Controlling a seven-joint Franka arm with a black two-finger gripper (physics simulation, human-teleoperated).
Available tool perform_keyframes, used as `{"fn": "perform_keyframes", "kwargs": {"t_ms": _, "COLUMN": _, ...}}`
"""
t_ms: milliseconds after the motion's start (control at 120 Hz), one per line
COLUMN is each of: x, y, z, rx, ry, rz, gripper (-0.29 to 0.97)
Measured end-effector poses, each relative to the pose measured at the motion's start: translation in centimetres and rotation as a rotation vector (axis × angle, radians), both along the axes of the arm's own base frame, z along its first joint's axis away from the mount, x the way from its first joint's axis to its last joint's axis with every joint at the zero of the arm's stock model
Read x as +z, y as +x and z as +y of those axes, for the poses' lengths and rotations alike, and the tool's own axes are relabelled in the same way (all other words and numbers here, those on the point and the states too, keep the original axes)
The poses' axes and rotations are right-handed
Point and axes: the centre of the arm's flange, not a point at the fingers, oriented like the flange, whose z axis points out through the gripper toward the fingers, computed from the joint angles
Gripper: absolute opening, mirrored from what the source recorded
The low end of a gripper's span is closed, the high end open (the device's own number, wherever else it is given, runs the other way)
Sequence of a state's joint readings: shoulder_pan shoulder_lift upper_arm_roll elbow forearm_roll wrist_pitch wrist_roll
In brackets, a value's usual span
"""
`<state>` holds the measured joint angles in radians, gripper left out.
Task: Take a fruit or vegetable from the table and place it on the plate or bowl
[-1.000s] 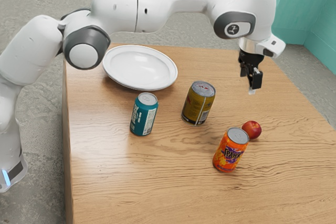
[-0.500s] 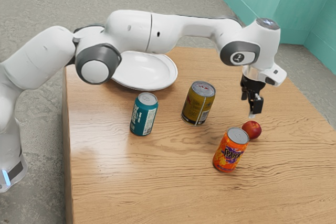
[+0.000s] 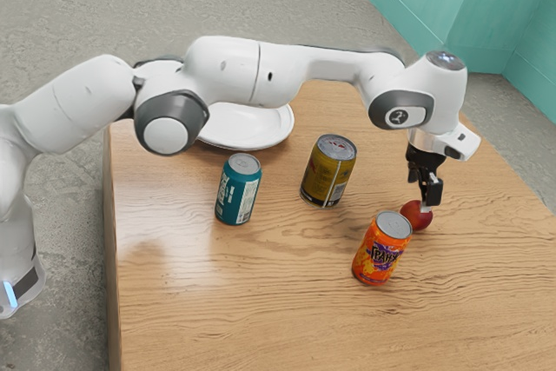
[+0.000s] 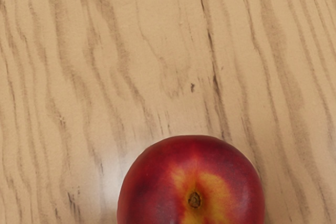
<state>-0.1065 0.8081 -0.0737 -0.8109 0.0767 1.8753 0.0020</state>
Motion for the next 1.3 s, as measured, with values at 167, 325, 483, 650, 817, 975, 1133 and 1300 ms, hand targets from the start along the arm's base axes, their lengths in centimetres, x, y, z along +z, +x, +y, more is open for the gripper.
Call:
{"fn": "perform_keyframes", "kwargs": {"t_ms": 167, "x": -1.2, "y": 0.4, "z": 0.0, "rx": 0.001, "ry": -0.002, "rz": 0.002, "gripper": 0.68}}
{"fn": "perform_keyframes", "kwargs": {"t_ms": 325, "x": -1.8, "y": 0.7, "z": -0.3, "rx": -0.001, "ry": -0.010, "rz": 0.000, "gripper": 0.68}}
{"fn": "perform_keyframes", "kwargs": {"t_ms": 483, "x": -2.6, "y": 0.9, "z": -0.3, "rx": 0.000, "ry": -0.013, "rz": 0.007, "gripper": 0.68}}
{"fn": "perform_keyframes", "kwargs": {"t_ms": 650, "x": -4.0, "y": 1.1, "z": -0.5, "rx": 0.000, "ry": -0.017, "rz": 0.025, "gripper": 0.68}}
{"fn": "perform_keyframes", "kwargs": {"t_ms": 817, "x": -5.0, "y": 1.3, "z": -0.8, "rx": -0.002, "ry": -0.023, "rz": 0.029, "gripper": 0.68}}
{"fn": "perform_keyframes", "kwargs": {"t_ms": 975, "x": -5.6, "y": 1.4, "z": -1.2, "rx": -0.002, "ry": -0.034, "rz": 0.030, "gripper": 0.55}}
{"fn": "perform_keyframes", "kwargs": {"t_ms": 1133, "x": -5.5, "y": 1.4, "z": -1.1, "rx": 0.004, "ry": -0.043, "rz": 0.027, "gripper": 0.32}}
{"fn": "perform_keyframes", "kwargs": {"t_ms": 1300, "x": -2.9, "y": 0.9, "z": -1.2, "rx": 0.011, "ry": -0.045, "rz": 0.001, "gripper": 0.25}}
